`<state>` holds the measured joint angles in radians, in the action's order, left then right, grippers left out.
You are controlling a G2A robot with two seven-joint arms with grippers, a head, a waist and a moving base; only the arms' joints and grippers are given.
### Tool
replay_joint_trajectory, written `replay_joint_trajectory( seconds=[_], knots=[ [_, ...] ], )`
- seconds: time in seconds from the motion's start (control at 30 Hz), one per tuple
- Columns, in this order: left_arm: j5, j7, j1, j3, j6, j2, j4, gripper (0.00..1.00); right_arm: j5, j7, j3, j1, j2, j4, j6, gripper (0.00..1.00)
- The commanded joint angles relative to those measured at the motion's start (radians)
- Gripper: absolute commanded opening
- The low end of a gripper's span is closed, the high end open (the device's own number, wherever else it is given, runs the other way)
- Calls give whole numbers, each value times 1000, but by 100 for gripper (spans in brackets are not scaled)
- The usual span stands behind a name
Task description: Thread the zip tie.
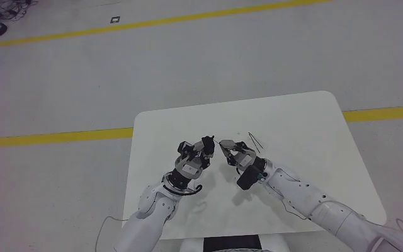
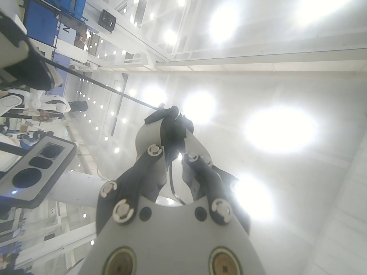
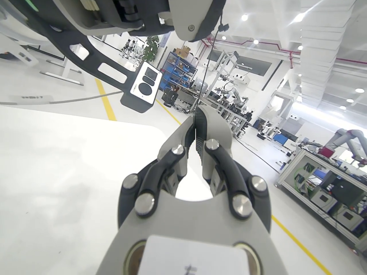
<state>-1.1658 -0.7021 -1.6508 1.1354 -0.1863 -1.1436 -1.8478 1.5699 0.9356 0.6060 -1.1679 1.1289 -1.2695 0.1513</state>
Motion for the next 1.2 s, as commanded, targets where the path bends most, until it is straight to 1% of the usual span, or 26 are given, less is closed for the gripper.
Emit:
replay_joint_trajectory(
  seconds=[0.0, 0.03, 0.13, 0.27, 0.4, 0.43, 0.47, 0.73, 0.77, 0.8, 0.83, 0.9, 0.97, 1.03, 1.1, 1.17],
  knots=[
    [-2, -2, -1, 3, -4, -1, -2, 0, 0, -13, 16, -8, 0, 8, 8, 45],
    [-3, -3, -2, 4, -5, -1, -3, 0, 0, -18, 23, -11, -1, 11, 14, 100],
    [-18, -13, -6, 7, 0, -1, -8, 0, -14, -18, 59, -30, -5, 20, 32, 100],
    [-26, -28, -8, 10, 8, -2, -13, 0, -29, 13, 118, -63, -16, 8, 41, 100],
    [-22, -55, 0, 0, 10, -4, -12, 0, -59, 57, 190, -108, -33, -29, 19, 100],
    [-22, -55, 0, 0, 10, -4, -12, 0, -71, 69, 204, -118, -36, -45, 3, 100],
    [-22, -55, 0, 0, 10, -4, -12, 0, -75, 74, 208, -121, -37, -51, -4, 100],
    [-22, -55, 0, 0, 10, -4, -12, 0, -75, 74, 208, -121, -37, -51, -4, 100],
    [-25, -54, 1, -5, 16, -5, -18, 0, -75, 74, 208, -121, -37, -51, -4, 100],
    [-42, -64, 2, -13, 23, -6, -28, 0, -91, 69, 210, -125, -36, -61, -14, 100],
    [-55, -74, 1, -15, 23, -7, -29, 0, -114, 67, 219, -131, -36, -74, -26, 100],
    [-96, -121, 1, -19, 22, -9, -30, 0, -156, 78, 247, -147, -38, -93, -57, 100],
    [-141, -168, 4, -20, 32, -11, -21, 0, -200, 98, 274, -161, -41, -104, -100, 100],
    [-203, -219, 11, -18, 50, -14, -2, 0, -206, 107, 299, -174, -46, -112, -134, 100],
    [-233, -255, 21, -19, 64, -16, 16, 0, -238, 122, 323, -189, -49, -122, -186, 100],
    [-242, -278, 28, -22, 70, -18, 29, 0, -246, 130, 339, -198, -52, -126, -224, 100]
  ],
)
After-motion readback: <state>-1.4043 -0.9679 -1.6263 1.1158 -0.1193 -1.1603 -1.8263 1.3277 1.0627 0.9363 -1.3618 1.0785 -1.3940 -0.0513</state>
